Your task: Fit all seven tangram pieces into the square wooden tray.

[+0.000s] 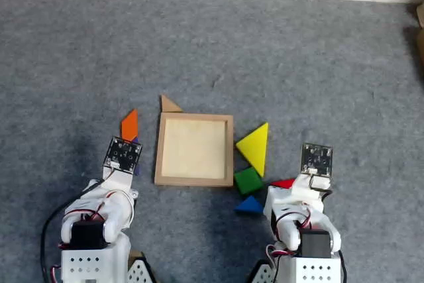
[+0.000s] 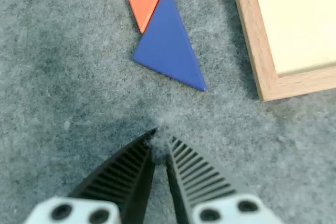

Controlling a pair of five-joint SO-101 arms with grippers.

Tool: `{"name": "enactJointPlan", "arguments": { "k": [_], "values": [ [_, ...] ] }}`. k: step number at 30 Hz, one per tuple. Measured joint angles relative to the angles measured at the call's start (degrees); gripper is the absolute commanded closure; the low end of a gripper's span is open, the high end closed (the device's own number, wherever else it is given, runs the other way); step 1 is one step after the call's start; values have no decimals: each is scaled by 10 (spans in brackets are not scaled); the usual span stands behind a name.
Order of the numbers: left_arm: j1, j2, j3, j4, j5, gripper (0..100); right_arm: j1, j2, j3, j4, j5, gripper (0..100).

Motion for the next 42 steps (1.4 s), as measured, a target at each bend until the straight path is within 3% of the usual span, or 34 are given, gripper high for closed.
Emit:
{"name": "enactJointPlan", "arguments": {
  "k": [16,23,28,34,39,42],
  "values": [
    [0,0,0,0,0,995,3,0,0,0,0,993],
    [0,0,0,0,0,995,88,0,-5,-79,4,993],
    [0,0,0,0,0,995,98,0,-18,-107,132,992],
    [0,0,0,0,0,995,98,8,-132,-64,162,991],
    [0,0,0,0,0,995,62,145,-249,-14,163,896],
    [0,0,0,0,0,995,47,254,-310,-5,120,822]
  ]
}}
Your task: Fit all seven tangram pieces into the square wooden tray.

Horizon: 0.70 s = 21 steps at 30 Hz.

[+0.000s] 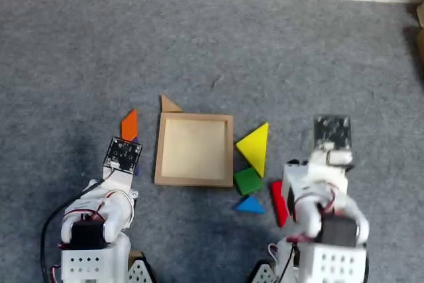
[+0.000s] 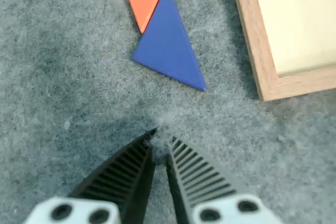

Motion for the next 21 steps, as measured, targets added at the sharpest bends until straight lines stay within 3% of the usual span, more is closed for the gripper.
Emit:
{"name": "enactJointPlan", "arguments": {
  "k": [9,14,21],
  "values": [
    [0,0,0,0,0,995,-5,268,-78,2,-165,615],
    [0,0,0,0,0,995,-12,368,-78,2,-199,611],
    [0,0,0,0,0,995,-91,435,-78,-35,-224,611]
  ]
}}
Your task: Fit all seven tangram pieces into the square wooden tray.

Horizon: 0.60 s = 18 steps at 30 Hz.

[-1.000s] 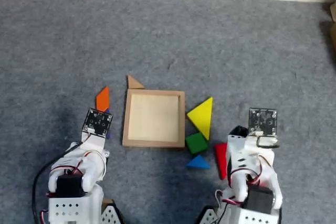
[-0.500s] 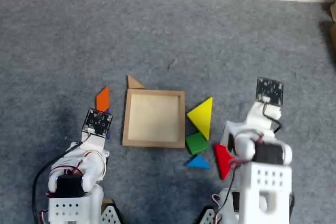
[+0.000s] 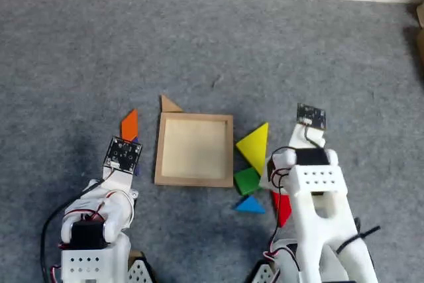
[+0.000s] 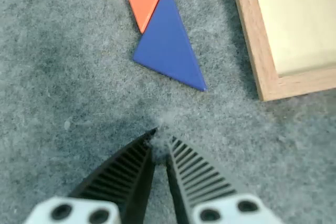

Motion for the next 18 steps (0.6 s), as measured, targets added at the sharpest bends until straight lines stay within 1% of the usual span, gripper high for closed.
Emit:
{"name": "enactJointPlan", "arguments": {
  "k": [3,6,18],
  "values": [
    [0,0,0,0,0,995,-2,14,0,-43,-22,611],
    [0,0,0,0,0,995,-2,26,0,-67,-28,611],
    [0,0,0,0,0,995,-4,136,0,-106,-57,611]
  ]
}}
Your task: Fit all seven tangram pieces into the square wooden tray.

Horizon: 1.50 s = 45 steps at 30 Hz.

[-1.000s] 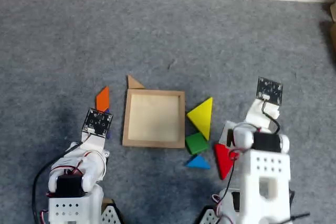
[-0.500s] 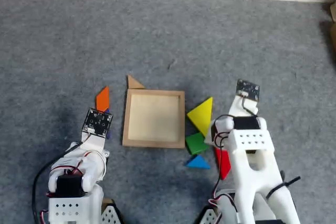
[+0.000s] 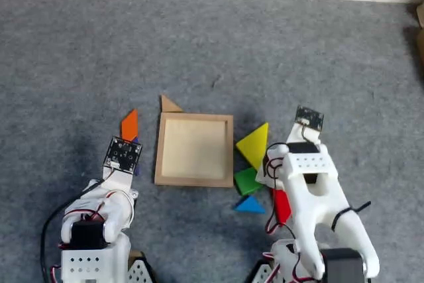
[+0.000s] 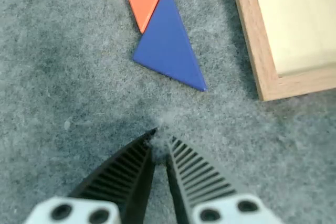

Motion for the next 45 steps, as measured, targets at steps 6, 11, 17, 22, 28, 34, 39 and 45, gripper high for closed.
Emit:
{"name": "enactJointPlan", "arguments": {
  "k": [6,11,17,22,28,34,39,45],
  "values": [
    [0,0,0,0,0,995,-3,39,-1,-4,0,611],
    [0,0,0,0,0,995,-3,45,-7,-2,0,612],
    [0,0,0,0,0,995,-3,46,-8,-2,0,612],
    [0,0,0,0,0,995,-3,46,-8,-2,0,612],
    [0,0,0,0,0,995,-3,46,-8,-9,0,612],
    [0,0,0,0,0,995,-3,46,-8,-27,0,612],
    [0,0,0,0,0,995,0,46,-8,-29,0,612],
    [0,0,0,0,0,995,12,46,-8,-29,0,612]
  ]
}}
